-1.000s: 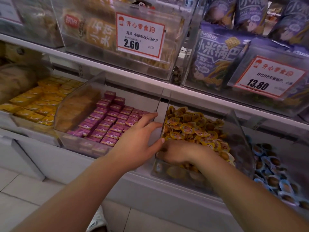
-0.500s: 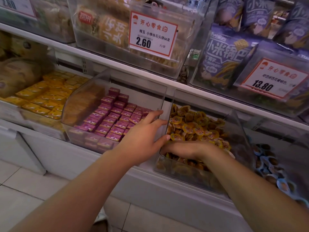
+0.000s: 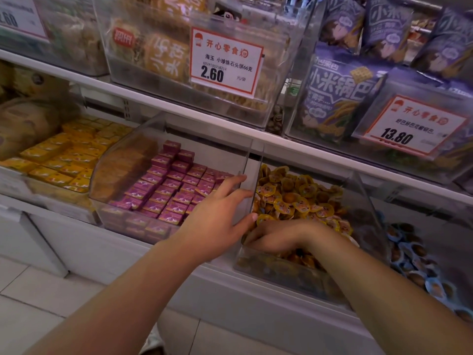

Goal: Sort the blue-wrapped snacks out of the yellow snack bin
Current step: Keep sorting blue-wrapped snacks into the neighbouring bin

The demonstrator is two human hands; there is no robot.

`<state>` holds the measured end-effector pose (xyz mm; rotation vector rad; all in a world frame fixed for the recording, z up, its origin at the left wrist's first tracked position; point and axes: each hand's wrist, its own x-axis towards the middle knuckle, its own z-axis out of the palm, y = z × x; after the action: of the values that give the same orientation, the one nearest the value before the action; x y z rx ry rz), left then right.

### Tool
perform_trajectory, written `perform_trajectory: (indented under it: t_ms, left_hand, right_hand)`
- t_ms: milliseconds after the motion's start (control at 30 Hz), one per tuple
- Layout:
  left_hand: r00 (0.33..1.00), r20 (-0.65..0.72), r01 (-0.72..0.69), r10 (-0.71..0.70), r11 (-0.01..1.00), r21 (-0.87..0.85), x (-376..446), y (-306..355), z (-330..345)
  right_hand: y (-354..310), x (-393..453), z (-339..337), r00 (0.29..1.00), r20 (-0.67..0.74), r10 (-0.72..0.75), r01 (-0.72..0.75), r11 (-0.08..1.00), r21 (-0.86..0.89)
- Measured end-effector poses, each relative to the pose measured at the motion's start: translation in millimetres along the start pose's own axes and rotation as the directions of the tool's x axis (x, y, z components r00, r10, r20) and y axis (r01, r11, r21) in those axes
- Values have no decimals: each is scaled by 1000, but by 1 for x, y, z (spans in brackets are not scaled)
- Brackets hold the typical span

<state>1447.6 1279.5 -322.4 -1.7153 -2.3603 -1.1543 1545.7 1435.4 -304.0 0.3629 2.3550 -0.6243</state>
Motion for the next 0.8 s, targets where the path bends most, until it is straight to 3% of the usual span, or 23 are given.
perform_trajectory:
  t_ms: [133, 400, 567, 667, 800]
  left_hand:
    - [1000, -7, 11, -11, 1000, -1, 0, 1, 0]
    - [1000, -29, -3, 2, 1000, -20, 1, -1, 2]
    - [1000, -24, 12, -12, 1000, -23, 0, -1, 2]
    - [995, -101, 2, 4, 999, 54, 0, 11, 0]
    - [914, -334, -221, 229, 973, 62, 2, 47, 8]
  right_hand:
    - [7, -3, -5, 1000, -9, -14, 15, 991, 132]
    - [16, -5, 2, 994, -108, -15, 27, 994, 110]
    - [33, -10, 8, 949, -312, -41, 158, 919, 360]
    - [46, -17, 8, 856, -509, 89, 294, 726, 622]
    - [57, -38, -1, 778, -549, 304, 464, 310, 830]
